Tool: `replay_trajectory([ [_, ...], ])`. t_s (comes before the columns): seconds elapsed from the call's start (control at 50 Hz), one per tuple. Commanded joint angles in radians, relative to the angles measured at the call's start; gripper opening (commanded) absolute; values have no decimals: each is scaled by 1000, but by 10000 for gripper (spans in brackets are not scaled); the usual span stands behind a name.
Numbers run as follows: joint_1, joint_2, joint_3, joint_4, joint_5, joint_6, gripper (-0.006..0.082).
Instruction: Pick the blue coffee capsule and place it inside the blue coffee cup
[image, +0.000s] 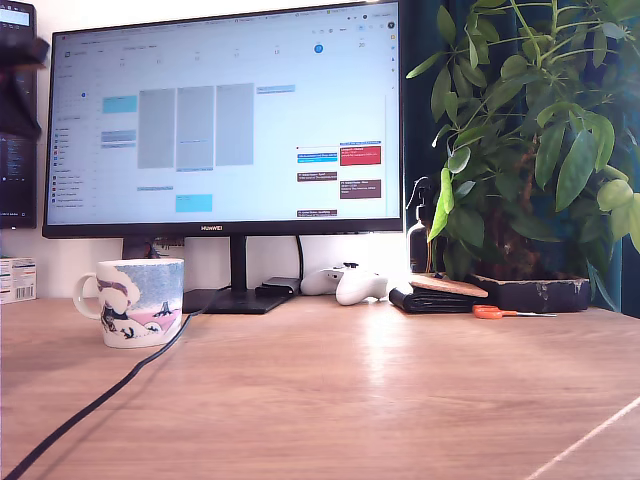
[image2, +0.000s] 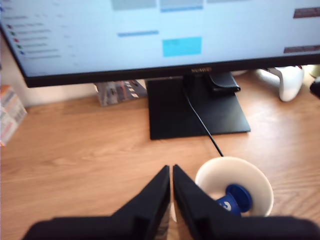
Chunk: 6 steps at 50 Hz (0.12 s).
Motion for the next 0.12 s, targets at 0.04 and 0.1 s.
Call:
replay_trajectory([
  [0.04, 15, -39, -17, -15, -6, 5, -16],
  [0.1, 20, -53, -17, -25, -6, 5, -16],
])
